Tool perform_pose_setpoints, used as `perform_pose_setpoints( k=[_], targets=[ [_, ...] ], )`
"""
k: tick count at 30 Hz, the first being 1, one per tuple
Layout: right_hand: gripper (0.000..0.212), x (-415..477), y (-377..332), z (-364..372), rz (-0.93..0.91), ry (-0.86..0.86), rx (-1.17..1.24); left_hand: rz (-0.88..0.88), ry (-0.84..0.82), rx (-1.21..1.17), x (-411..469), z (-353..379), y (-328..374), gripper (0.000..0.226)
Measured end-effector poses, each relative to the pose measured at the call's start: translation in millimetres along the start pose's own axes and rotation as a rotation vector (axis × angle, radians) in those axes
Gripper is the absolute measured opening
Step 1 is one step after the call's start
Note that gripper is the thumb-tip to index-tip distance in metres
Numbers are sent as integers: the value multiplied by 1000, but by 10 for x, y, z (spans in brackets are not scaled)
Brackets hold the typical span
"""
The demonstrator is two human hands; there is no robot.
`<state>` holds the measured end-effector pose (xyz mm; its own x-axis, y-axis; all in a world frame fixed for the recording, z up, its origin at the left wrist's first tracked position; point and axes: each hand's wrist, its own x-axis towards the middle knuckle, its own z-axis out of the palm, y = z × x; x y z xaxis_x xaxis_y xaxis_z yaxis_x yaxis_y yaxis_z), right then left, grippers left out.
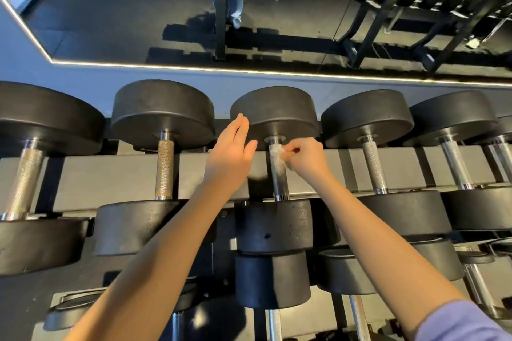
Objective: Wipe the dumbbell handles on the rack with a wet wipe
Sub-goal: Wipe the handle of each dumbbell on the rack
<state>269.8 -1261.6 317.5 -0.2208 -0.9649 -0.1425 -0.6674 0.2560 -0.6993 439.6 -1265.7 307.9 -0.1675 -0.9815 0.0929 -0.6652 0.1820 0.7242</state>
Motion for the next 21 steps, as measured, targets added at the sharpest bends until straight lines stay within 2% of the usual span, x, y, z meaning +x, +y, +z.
perform_pose_setpoints(
  k=[4, 8, 10, 12, 16, 18, 21],
  targets=[
    [11, 45, -110, 27, 34, 88, 83, 1, -24, 21, 6, -26, 9, 53],
    [13, -57, -21, 37, 99, -33, 34, 5, -24, 28, 11, -27, 16, 53],
    [14, -42, -10, 26, 105, -42, 20, 7, -20, 26, 13, -19, 19, 53],
    [6, 2, -60, 32, 103, 28, 64, 8, -20, 27, 12, -20, 14, 53],
    [11, 60, -117, 73, 114, 122, 104, 9, -35, 37, 13, -35, 17, 54],
    [4, 29, -70, 37, 143, 67, 27, 13, -32, 48, 15, -37, 20, 54],
    [14, -82, 20, -43, 201, -130, -167, 12, -12, 49, 7, -22, 15, 53]
  ],
)
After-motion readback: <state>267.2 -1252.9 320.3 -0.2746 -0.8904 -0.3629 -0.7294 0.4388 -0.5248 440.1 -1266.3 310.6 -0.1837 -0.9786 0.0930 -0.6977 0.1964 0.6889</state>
